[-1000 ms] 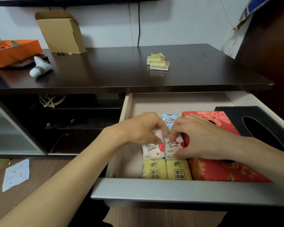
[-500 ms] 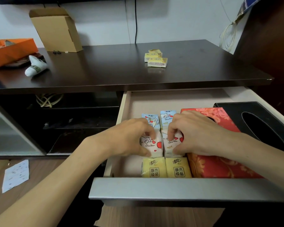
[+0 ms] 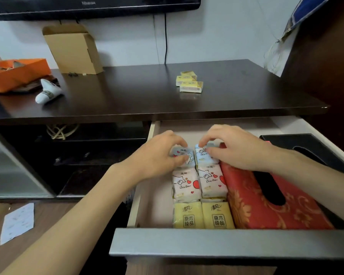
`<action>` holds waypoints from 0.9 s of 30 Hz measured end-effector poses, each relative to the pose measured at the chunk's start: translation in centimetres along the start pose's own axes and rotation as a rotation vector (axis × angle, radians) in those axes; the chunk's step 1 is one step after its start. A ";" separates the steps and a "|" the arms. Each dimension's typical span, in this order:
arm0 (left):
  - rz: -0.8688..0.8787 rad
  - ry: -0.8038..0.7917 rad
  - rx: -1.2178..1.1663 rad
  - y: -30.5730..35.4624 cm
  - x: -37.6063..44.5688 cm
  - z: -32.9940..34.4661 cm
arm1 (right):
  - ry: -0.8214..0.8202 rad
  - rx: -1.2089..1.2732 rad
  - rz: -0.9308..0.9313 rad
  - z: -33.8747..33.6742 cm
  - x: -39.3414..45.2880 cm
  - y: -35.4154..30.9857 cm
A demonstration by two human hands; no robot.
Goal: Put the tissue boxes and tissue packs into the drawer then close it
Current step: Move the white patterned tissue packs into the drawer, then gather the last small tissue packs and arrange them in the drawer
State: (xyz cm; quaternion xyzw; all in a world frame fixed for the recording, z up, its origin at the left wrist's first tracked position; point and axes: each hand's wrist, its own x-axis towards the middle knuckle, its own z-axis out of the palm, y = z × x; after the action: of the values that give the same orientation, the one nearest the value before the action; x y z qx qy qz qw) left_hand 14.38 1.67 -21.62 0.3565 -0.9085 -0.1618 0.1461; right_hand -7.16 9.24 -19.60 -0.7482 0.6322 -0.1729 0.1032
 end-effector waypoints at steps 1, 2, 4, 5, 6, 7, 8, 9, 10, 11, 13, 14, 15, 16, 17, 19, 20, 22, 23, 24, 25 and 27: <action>-0.046 0.010 0.041 -0.2 0.7 0.2 | -0.020 -0.038 0.035 0.2 1.0 0.3; -0.091 -0.007 0.082 -0.4 1.4 0.5 | -0.053 -0.080 0.067 0.5 1.9 0.7; -0.153 -0.093 0.151 -0.6 2.3 1.5 | -0.150 -0.143 0.122 1.3 3.6 1.1; -0.170 -0.132 0.186 -0.6 2.7 2.0 | -0.194 -0.158 0.154 1.7 4.2 1.3; -0.182 -0.160 0.218 -0.7 2.9 2.4 | -0.224 -0.169 0.186 2.1 4.6 1.5; -0.192 -0.176 0.240 -0.8 3.2 2.6 | -0.232 -0.183 0.210 2.4 4.9 1.6; -0.199 -0.183 0.245 -0.9 3.4 2.8 | -0.229 -0.201 0.219 2.6 5.1 1.8; -0.201 -0.189 0.236 -1.0 3.5 2.9 | -0.224 -0.216 0.219 2.7 5.2 1.9; -0.198 -0.194 0.224 -1.1 3.6 3.0 | -0.218 -0.221 0.220 2.8 5.1 2.0; -0.189 -0.197 0.218 -1.2 3.7 3.0 | -0.211 -0.218 0.222 2.9 5.1 2.1; -0.169 -0.200 0.220 -1.2 3.7 3.1 | -0.205 -0.216 0.223 2.9 5.0 2.2; -0.157 -0.196 0.222 -1.3 3.6 3.0 | -0.206 -0.215 0.219 2.9 5.0 2.2; -0.145 -0.191 0.222 -1.3 3.5 3.1 | -0.204 -0.205 0.214 2.9 4.9 2.1; -0.132 -0.184 0.223 -1.3 3.4 3.1 | -0.187 -0.183 0.209 2.9 4.8 2.1; -0.118 -0.169 0.227 -1.2 3.4 3.1 | -0.142 -0.140 0.202 2.9 4.6 2.1; -0.088 -0.079 0.247 -0.9 3.3 2.6 | 0.057 -0.007 0.163 2.5 4.3 2.0; -0.067 0.006 0.245 -0.8 3.3 2.1 | 0.188 0.049 0.130 2.1 4.3 2.0; -0.039 0.211 0.163 -0.4 3.5 0.7 | 0.388 0.086 0.054 0.6 4.6 2.3; -0.036 0.309 0.082 -0.2 3.7 -0.1 | 0.434 0.077 0.028 -0.2 5.1 2.6; -0.037 0.389 -0.012 -0.1 4.1 -1.0 | 0.453 0.059 0.018 -1.1 5.8 3.1; -0.045 0.443 -0.097 -0.2 4.7 -1.7 | 0.458 0.036 0.021 -1.9 6.7 3.7; -0.075 0.465 -0.186 -0.7 6.8 -2.6 | 0.435 -0.014 0.073 -3.2 8.8 5.5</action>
State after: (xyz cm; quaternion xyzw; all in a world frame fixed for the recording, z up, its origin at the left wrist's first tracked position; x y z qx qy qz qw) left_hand 11.03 -4.04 -18.55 0.4025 -0.8179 -0.1639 0.3771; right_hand -12.18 -0.20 -17.61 -0.6705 0.6676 -0.3217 -0.0347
